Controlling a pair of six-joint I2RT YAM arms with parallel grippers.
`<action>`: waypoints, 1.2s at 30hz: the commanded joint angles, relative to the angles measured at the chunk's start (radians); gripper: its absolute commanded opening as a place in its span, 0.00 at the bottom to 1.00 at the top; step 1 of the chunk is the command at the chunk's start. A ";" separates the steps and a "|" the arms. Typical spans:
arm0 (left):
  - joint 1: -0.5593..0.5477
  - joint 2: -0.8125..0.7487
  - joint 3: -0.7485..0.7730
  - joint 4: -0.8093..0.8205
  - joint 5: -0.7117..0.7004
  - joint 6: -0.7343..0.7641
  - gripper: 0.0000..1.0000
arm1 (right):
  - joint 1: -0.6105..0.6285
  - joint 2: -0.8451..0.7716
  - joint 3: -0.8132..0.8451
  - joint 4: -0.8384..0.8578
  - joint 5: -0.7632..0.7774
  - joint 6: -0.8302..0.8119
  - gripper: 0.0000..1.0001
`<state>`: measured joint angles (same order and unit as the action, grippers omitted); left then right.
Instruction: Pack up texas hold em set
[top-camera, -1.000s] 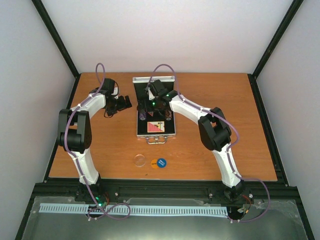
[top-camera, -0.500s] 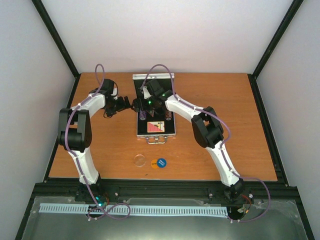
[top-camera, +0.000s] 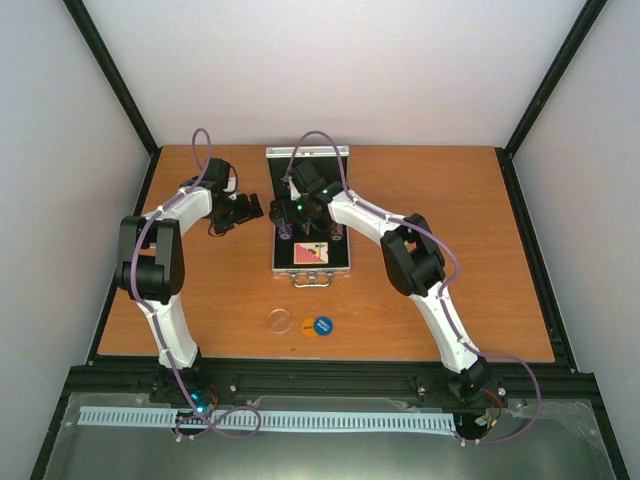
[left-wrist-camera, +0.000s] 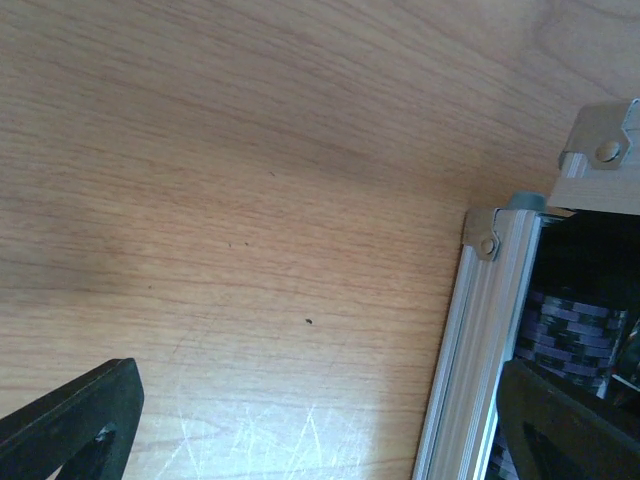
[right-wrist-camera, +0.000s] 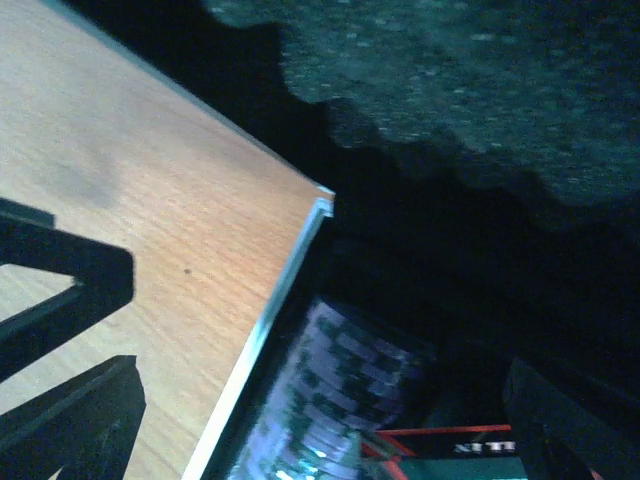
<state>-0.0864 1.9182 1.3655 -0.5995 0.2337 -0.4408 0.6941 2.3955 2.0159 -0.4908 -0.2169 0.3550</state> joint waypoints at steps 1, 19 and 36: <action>0.000 0.023 0.020 0.004 0.007 0.010 1.00 | -0.013 0.012 -0.011 -0.124 0.120 0.014 1.00; 0.000 0.014 0.020 0.001 0.001 0.013 1.00 | -0.010 -0.093 -0.062 -0.009 -0.057 -0.040 1.00; 0.000 0.029 0.035 -0.005 -0.002 0.011 1.00 | 0.008 -0.020 0.024 -0.035 -0.240 -0.076 1.00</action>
<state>-0.0868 1.9312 1.3659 -0.5999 0.2329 -0.4408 0.6964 2.3463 1.9972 -0.5335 -0.4004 0.2947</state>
